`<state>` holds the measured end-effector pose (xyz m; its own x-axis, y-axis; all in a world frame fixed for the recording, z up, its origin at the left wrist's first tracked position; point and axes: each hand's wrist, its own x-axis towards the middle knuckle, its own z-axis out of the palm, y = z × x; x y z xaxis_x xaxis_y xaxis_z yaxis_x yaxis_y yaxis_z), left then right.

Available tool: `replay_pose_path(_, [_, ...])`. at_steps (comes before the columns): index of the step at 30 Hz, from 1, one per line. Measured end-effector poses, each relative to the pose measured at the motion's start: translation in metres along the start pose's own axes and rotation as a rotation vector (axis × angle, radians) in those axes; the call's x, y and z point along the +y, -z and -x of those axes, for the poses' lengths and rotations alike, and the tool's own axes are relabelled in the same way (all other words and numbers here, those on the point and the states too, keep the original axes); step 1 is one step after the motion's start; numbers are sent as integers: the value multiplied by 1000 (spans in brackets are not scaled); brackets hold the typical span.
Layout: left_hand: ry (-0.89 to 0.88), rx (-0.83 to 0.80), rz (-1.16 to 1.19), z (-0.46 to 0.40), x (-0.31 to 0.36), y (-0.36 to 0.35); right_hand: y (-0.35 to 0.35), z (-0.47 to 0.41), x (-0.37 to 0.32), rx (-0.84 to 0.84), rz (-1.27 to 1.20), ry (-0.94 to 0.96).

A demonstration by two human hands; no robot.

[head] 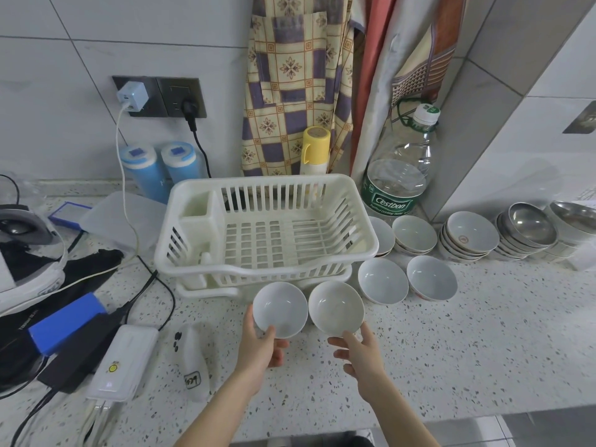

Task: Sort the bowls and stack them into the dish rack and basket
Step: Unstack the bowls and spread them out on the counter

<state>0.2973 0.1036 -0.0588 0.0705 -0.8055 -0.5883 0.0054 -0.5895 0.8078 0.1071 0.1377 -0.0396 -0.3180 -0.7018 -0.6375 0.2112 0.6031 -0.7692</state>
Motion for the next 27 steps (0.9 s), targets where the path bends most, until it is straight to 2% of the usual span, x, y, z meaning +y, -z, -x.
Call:
replay_pose_path(3, [-12,17,-41,6,2,1,5,-1,-2,-20,4,-32])
replay_pose_path(6, [-47,105,-64,15,0,4,18,-1,-7,-9,31,-61])
replay_pose_path(9, [-99,270,-66,25,-7,9,45,-4,-17,121,100,70])
replay_pose_path(12, [-164,336,-51,35,-9,-3,81,-12,-40,237,47,187])
replay_pose_path(15, [-190,271,-57,40,-1,-38,116,-25,-68,327,-43,258])
replay_pose_path(19, [-216,81,-25,46,20,-104,157,-52,-102,364,-92,311])
replay_pose_path(24, [-243,14,28,36,56,-192,196,-96,-151,208,-178,143])
replay_pose_path(27, [-183,38,51,18,78,-235,200,-123,-172,72,-85,55])
